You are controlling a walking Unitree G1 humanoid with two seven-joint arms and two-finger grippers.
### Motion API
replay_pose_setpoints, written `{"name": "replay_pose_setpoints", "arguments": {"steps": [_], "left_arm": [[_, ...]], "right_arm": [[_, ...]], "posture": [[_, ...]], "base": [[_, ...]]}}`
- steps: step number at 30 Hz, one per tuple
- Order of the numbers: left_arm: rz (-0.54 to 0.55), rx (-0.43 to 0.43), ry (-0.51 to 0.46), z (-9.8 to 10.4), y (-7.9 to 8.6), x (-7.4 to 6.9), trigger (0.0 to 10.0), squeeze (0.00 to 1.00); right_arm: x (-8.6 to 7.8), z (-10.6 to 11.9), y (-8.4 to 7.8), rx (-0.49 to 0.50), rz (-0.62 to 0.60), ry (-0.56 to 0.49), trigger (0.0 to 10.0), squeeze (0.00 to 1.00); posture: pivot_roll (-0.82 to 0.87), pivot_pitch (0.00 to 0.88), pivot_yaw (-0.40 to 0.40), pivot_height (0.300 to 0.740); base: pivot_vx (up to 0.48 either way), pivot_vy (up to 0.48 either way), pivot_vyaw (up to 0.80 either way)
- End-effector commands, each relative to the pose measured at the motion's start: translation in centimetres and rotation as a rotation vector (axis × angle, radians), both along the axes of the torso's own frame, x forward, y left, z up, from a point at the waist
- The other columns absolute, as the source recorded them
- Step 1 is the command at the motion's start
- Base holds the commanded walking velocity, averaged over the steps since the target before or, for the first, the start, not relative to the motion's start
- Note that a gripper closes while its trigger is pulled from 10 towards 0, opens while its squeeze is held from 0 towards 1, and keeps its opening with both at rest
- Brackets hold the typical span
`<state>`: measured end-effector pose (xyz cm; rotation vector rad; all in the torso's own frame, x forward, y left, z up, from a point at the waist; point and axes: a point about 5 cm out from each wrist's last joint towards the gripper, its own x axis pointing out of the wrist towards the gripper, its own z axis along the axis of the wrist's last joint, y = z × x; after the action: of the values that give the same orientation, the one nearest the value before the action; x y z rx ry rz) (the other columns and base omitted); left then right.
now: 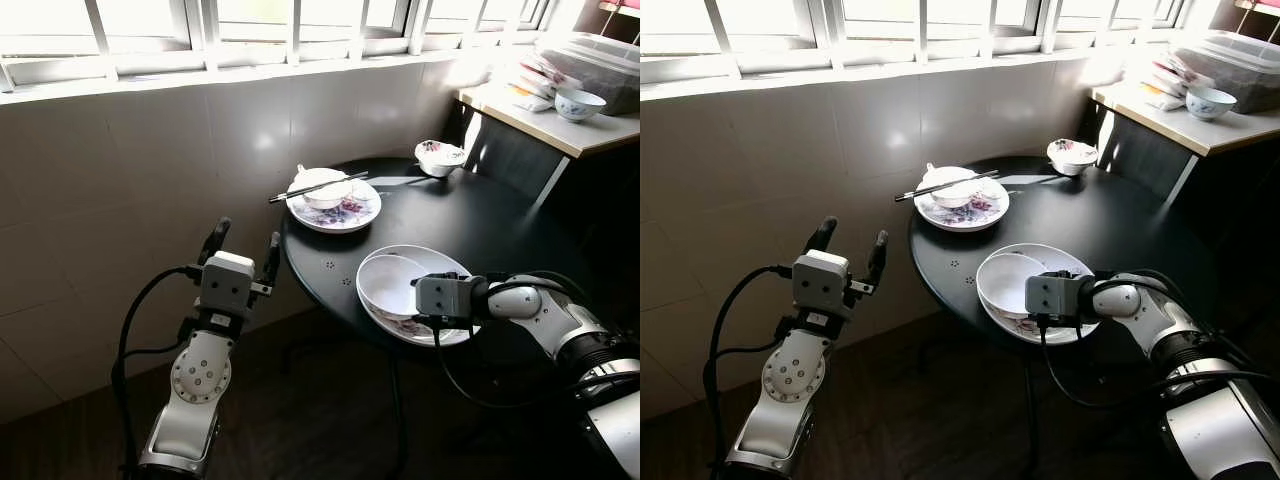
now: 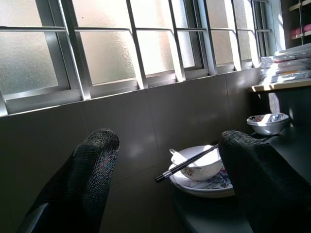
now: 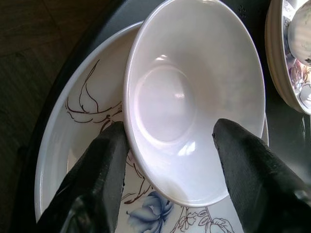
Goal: Kitchen organization
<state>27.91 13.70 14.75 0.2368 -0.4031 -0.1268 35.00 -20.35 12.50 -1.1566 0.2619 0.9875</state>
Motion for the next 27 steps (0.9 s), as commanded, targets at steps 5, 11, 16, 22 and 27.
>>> {"name": "replay_pose_setpoints", "arguments": {"steps": [5,11,16,22,27], "left_arm": [[0.004,0.003,0.007,-0.1,0.0,0.0,10.0,0.0],[0.008,0.003,0.009,-0.1,0.1,0.0,10.0,0.0],[0.007,0.004,0.01,-0.2,0.1,0.0,10.0,0.0],[0.005,0.005,0.011,-0.2,0.0,0.0,10.0,0.0],[0.009,0.009,0.013,-0.3,0.2,-0.1,10.0,0.0]], "right_arm": [[-0.1,-0.7,-0.1,-0.002,-0.028,0.017,10.0,0.0],[-0.5,-2.2,-0.7,-0.017,-0.08,0.053,10.0,0.0],[-0.6,-2.4,-0.9,-0.033,-0.096,0.055,10.0,0.0],[-0.1,-2.4,-1.2,-0.011,-0.171,0.054,10.0,0.0],[-0.2,-2.9,-1.4,-0.016,-0.212,0.059,4.2,0.0]], "posture": [[0.03,0.0,-0.094,0.74],[0.03,0.0,-0.095,0.74],[0.03,0.0,-0.094,0.74],[0.04,0.0,-0.094,0.74],[0.04,0.0,-0.095,0.74]], "base": [[0.0,0.0,0.0],[0.0,0.0,0.0],[0.0,0.0,0.0],[0.0,0.0,0.0],[0.0,0.0,0.0]]}}
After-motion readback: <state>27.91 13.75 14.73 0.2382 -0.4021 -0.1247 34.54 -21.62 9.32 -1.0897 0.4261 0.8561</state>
